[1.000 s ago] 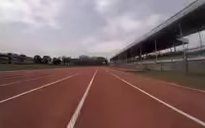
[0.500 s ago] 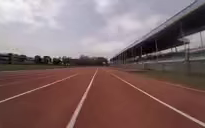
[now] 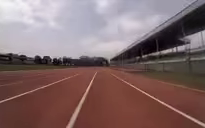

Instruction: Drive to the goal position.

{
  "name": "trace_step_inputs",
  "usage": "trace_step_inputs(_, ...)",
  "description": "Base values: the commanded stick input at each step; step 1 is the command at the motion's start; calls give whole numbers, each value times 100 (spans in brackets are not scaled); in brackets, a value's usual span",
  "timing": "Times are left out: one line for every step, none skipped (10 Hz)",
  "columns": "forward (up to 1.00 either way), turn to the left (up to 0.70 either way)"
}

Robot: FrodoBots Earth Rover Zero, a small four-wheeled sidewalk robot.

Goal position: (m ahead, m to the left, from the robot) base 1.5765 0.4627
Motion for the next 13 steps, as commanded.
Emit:
trace_step_inputs(45, 1)
trace_step_inputs(45, 1)
trace_step_inputs(45, 1)
trace_step_inputs(45, 1)
trace_step_inputs(45, 1)
trace_step_inputs(45, 1)
trace_step_inputs(45, 1)
trace_step_inputs(45, 1)
trace_step_inputs(45, 1)
trace_step_inputs(45, 1)
trace_step_inputs(45, 1)
trace_step_inputs(45, 1)
trace_step_inputs(45, 1)
